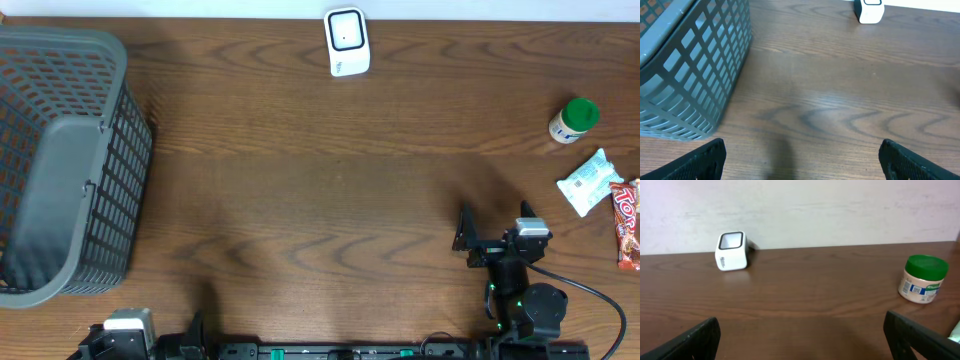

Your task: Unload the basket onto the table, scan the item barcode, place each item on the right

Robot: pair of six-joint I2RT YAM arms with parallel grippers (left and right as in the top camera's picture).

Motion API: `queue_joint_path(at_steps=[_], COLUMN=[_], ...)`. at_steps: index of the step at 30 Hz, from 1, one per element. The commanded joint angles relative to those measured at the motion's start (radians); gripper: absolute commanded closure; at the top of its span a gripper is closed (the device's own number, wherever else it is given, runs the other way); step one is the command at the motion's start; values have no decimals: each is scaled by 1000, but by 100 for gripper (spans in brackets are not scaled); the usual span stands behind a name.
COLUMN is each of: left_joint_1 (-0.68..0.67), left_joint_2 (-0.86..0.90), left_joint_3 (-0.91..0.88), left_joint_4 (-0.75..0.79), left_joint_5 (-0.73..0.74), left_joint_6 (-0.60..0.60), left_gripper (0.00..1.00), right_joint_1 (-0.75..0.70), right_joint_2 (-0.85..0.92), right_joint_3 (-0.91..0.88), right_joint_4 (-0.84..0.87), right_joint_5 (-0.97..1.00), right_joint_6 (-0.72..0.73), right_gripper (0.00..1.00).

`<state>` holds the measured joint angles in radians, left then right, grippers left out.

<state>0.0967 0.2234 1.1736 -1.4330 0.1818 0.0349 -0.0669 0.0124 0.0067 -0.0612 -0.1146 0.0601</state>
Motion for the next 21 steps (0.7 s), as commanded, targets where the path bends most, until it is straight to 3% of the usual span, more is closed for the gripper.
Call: queue_joint_path(at_steps=[1, 21], left_joint_1=[4, 4], left_joint_2=[-4, -4], left_joint_3=[4, 3], left_joint_4=[2, 2], left_joint_5=[10, 10], left_joint_6=[16, 16], left_gripper=[2, 2], right_joint_1=[14, 22], right_joint_2=[-7, -8], right_joint_3=[-1, -1], right_joint_4=[-5, -4], right_joint_5=[8, 9], right_joint_6=[10, 10], right_gripper=[1, 1])
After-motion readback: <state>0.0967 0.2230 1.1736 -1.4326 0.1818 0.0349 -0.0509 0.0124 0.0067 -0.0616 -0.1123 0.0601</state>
